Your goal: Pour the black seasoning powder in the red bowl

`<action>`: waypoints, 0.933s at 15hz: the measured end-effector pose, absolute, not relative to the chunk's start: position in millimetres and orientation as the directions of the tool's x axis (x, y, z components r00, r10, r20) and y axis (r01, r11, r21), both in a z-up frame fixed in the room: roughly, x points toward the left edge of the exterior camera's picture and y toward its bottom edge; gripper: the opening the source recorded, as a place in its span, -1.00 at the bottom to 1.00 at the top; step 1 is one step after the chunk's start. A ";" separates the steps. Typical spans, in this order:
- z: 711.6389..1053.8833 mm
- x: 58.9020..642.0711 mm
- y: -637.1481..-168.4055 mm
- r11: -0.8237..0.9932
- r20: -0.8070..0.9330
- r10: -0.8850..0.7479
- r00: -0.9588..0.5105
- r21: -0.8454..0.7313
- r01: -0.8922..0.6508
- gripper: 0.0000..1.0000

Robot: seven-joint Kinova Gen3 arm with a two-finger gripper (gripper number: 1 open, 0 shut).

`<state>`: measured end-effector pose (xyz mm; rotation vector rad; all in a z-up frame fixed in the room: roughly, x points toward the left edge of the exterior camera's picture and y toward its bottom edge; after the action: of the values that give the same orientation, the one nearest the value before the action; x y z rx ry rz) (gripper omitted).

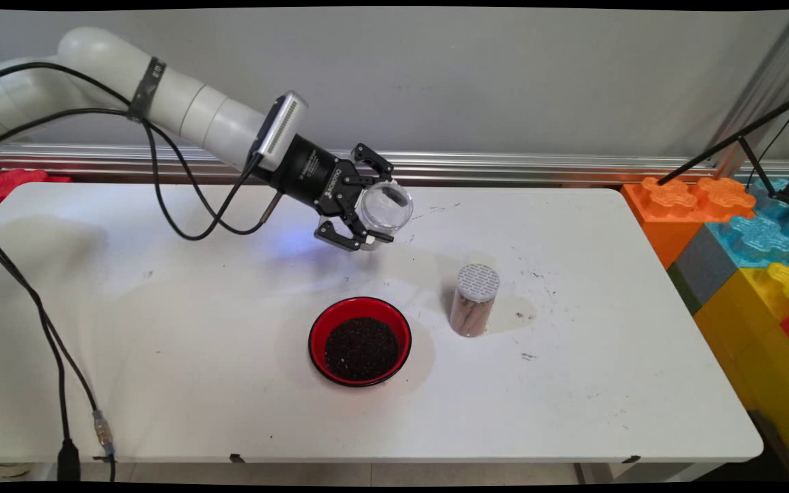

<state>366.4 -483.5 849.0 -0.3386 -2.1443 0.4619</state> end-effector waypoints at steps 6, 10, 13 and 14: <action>843.5 366.9 -501.0 0.939 0.799 0.249 -0.547 -0.338 -0.065 -1.00; 839.5 370.4 -510.5 0.951 0.838 0.145 -0.526 -0.265 -0.159 -1.00; 836.3 372.8 -513.4 0.954 0.854 0.091 -0.512 -0.223 -0.201 -1.00; 834.8 373.6 -514.4 0.954 0.860 0.069 -0.505 -0.205 -0.218 -1.00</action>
<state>373.6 -514.4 834.8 0.1049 -2.0723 0.3508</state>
